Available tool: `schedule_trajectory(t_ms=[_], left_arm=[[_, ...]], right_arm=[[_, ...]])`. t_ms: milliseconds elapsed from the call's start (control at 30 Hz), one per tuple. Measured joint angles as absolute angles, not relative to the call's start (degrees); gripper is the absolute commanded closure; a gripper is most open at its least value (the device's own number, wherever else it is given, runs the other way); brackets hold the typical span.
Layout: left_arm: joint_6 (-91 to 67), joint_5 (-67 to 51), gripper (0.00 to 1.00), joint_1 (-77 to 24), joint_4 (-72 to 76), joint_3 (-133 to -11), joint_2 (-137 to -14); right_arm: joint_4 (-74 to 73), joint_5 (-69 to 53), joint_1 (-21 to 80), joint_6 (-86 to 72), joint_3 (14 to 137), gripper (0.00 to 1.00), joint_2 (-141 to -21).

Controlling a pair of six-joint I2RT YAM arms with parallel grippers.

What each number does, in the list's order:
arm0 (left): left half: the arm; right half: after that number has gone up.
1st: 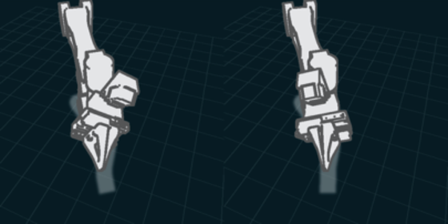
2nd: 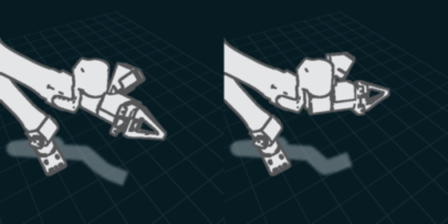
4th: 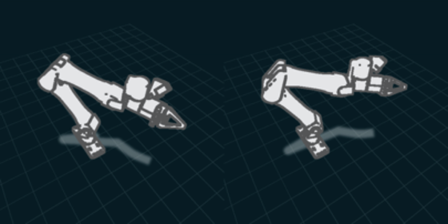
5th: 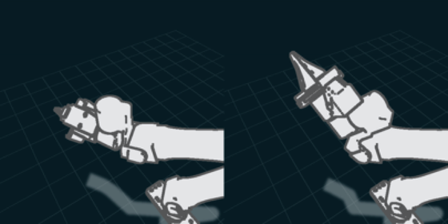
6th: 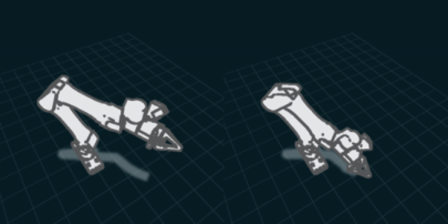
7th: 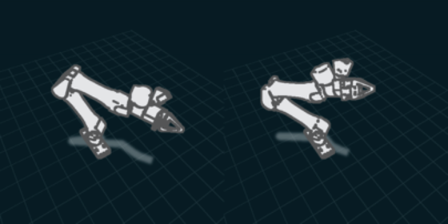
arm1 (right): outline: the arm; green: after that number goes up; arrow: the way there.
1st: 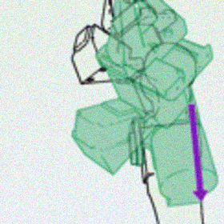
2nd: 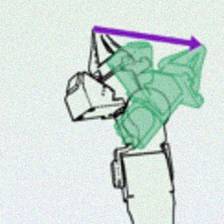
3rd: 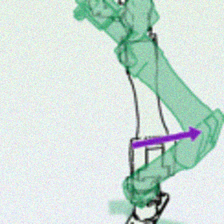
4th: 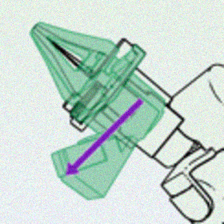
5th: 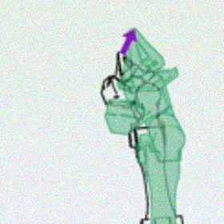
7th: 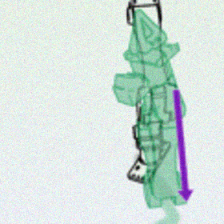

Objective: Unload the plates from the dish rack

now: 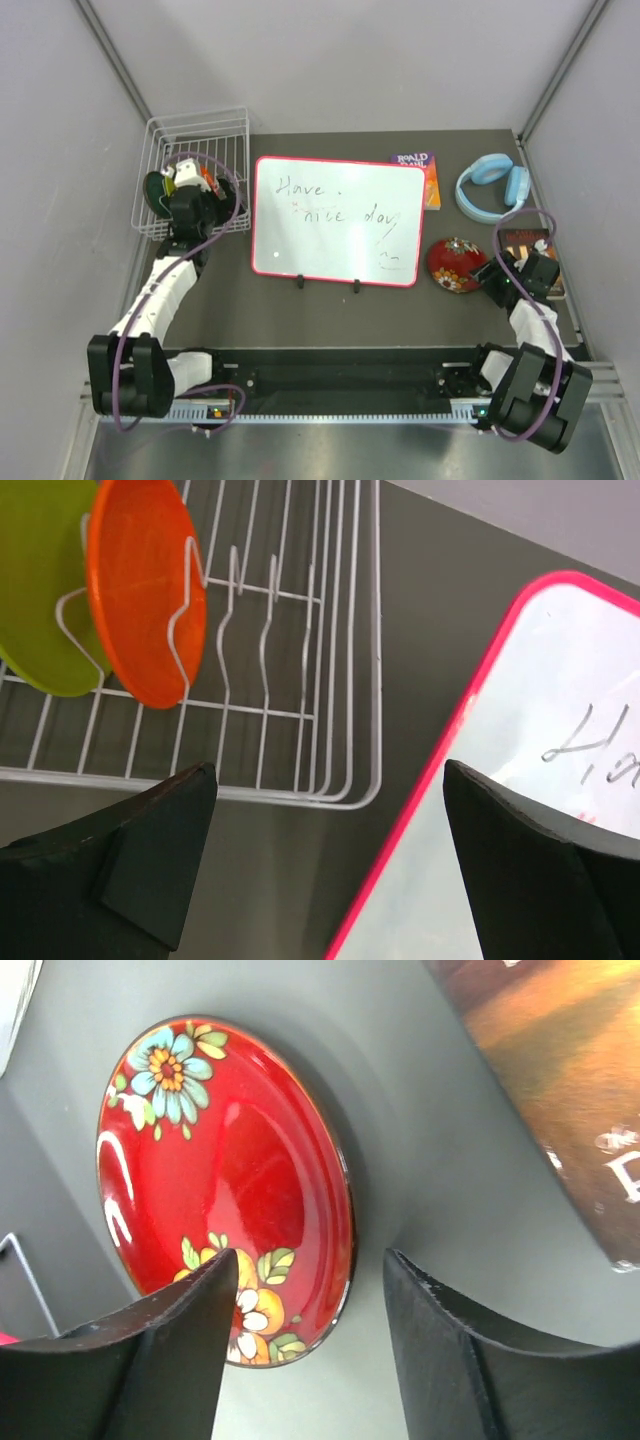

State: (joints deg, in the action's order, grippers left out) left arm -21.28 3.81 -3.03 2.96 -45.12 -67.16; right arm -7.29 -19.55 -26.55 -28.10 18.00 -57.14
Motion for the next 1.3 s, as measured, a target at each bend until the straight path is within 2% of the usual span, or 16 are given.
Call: schedule_trajectory(t_ms=[233, 467, 833, 967, 1100, 1133, 1300], left_arm=[[-20.9, 3.6, 0.01, 2.7, 3.7, -49.5, -71.1], [-19.1, 5.9, 0.04, 4.3, 7.9, -54.7, -79.1], [-15.1, 15.0, 0.08, 4.4, 12.2, -58.4, -91.2], [-13.9, 17.8, 0.18, 4.4, 13.8, -59.0, -94.3], [-13.3, 19.9, 0.43, 4.4, 15.4, -59.2, -96.0], [-13.1, 20.3, 0.46, 4.4, 15.6, -59.4, -96.4], [-12.4, 21.9, 0.52, 4.5, 17.1, -60.6, -98.7]], right_arm=[[-13.6, -15.5, -26.5, -26.5, 20.1, 0.29, -50.1], [-18.2, -15.9, -25.4, -24.6, 25.4, 0.28, -39.2], [-23.6, -17.4, -24.8, -23.0, 29.1, 0.28, -37.9], [-23.7, -18.0, -24.8, -22.9, 29.3, 0.28, -38.2], [-23.5, -18.5, -24.8, -22.9, 29.3, 0.28, -39.8], [-23.4, -18.5, -24.8, -22.9, 29.3, 0.28, -40.2], [-23.3, -19.1, -24.8, -22.7, 29.3, 0.28, -41.0]])
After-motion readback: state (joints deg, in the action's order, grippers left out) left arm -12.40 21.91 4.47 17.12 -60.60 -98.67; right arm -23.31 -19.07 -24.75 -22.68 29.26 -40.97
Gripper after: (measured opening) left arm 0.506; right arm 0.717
